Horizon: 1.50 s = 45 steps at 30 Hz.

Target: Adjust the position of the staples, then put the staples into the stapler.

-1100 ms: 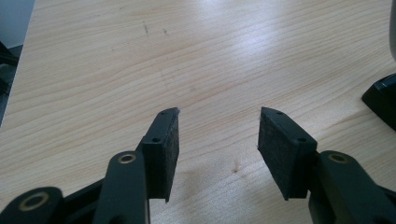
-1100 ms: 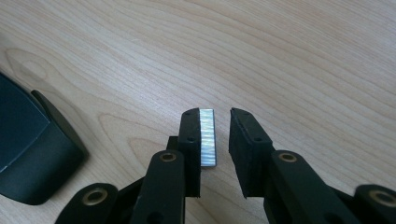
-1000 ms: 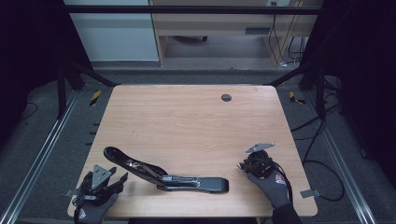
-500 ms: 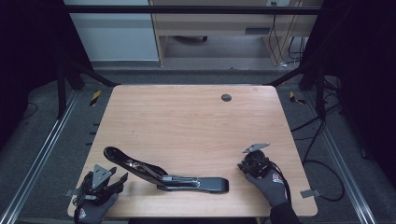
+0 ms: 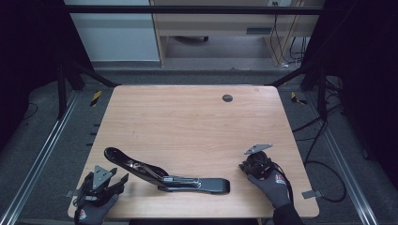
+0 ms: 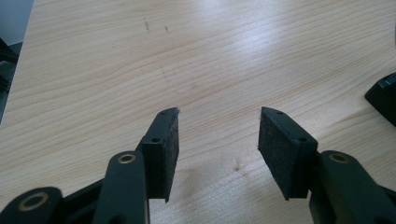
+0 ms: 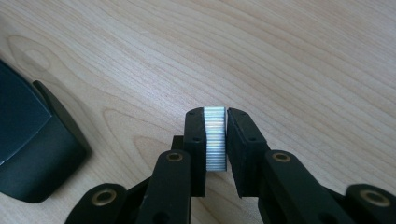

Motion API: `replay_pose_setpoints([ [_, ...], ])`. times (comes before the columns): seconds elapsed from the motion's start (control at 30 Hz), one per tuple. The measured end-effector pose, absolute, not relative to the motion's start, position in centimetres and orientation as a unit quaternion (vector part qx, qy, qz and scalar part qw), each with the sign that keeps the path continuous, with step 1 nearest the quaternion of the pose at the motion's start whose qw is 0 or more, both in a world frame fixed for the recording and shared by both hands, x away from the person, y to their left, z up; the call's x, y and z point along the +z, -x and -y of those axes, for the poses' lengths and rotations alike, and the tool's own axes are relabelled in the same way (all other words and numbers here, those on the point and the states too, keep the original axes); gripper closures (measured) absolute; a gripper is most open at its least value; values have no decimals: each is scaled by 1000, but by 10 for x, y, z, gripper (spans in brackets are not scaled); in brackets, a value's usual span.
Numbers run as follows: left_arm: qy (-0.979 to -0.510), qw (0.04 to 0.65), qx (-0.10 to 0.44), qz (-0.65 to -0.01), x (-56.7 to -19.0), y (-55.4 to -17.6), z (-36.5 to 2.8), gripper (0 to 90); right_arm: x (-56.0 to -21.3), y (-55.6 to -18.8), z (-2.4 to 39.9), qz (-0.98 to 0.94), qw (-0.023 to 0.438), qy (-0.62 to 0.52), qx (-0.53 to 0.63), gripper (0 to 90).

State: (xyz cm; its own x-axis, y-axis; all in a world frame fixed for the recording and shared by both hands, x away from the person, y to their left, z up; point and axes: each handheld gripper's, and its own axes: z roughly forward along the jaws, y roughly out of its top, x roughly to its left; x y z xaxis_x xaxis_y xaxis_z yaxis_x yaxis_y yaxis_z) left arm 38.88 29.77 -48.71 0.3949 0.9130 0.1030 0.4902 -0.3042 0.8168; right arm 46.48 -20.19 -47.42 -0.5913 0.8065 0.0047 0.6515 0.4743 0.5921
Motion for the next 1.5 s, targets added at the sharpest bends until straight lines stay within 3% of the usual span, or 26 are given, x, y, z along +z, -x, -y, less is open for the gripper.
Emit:
replay_pose_setpoints([
  [0.63,-753,362,289,-466,-488,-389,-299,481,-446,-459,206,-844,165,-392,327,782],
  [1.5,-748,360,291,-476,-488,-392,-300,475,-411,-455,179,-864,155,-300,374,782],
])
